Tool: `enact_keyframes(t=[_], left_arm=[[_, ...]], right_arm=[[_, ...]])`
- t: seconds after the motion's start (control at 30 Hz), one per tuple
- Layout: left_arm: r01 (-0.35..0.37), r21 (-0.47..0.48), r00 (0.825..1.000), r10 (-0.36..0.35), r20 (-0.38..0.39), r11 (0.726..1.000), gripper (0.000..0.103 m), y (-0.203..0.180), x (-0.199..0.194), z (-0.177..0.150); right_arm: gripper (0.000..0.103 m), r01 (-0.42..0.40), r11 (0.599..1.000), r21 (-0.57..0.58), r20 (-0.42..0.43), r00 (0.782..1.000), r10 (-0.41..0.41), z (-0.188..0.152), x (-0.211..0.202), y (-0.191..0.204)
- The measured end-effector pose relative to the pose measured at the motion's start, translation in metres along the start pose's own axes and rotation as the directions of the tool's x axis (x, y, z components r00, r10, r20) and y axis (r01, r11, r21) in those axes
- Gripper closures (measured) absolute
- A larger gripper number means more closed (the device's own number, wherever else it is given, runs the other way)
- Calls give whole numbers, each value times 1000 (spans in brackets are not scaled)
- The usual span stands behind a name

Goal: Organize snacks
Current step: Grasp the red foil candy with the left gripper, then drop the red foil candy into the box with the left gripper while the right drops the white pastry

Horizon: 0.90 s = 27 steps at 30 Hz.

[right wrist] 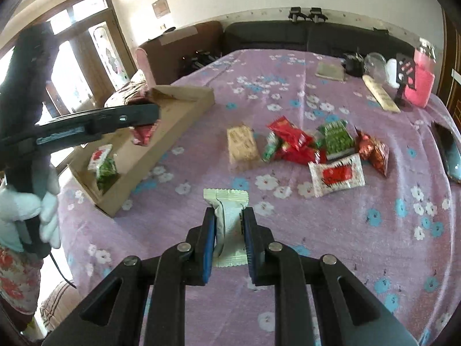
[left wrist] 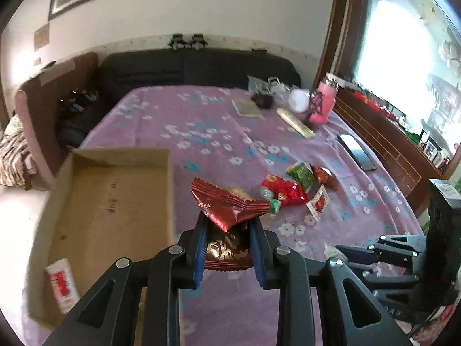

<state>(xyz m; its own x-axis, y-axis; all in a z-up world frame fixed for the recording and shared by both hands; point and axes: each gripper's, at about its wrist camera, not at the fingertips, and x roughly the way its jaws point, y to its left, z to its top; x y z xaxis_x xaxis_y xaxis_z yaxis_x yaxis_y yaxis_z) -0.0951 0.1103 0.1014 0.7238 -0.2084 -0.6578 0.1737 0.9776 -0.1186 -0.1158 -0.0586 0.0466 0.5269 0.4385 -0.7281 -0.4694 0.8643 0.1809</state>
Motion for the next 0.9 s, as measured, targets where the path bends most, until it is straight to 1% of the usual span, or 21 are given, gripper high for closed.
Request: enact_keyframes(t=[0.07,0.17,0.23,0.43,0.53,0.67,0.8,0.9], left_arm=[[-27,-11,1000,27,15,1000,75,12,-9,0],[-74,-47,997,75,29,996,75,39,-21,-3],[-99,-84,994,102,32,991,75,63,-27,-4],[-159,-134,986,164,26,978,75,101,-33,-12],[-177,-153,984,180,11,972,75,115,-27,-18],[-187,-184,982,187,-20,965,75,131,-10,-24],[-245,-177,969,239,-54,953,75,140,10,-26],[-258,-186,966,249,-70,948,75,149,21,-27]], right_arm=[[85,-12,1000,-9,7,1000,12,8,0,10],[85,-34,999,-25,16,999,34,20,3,30],[85,-53,998,-43,20,998,54,29,6,47],[85,-88,992,-90,13,996,89,49,24,89],[85,-106,990,-97,-4,994,107,59,39,106],[85,-112,989,-97,-29,994,110,72,66,125],[85,-110,990,-85,-51,993,106,83,95,138],[85,-110,990,-85,-86,991,103,86,119,148]])
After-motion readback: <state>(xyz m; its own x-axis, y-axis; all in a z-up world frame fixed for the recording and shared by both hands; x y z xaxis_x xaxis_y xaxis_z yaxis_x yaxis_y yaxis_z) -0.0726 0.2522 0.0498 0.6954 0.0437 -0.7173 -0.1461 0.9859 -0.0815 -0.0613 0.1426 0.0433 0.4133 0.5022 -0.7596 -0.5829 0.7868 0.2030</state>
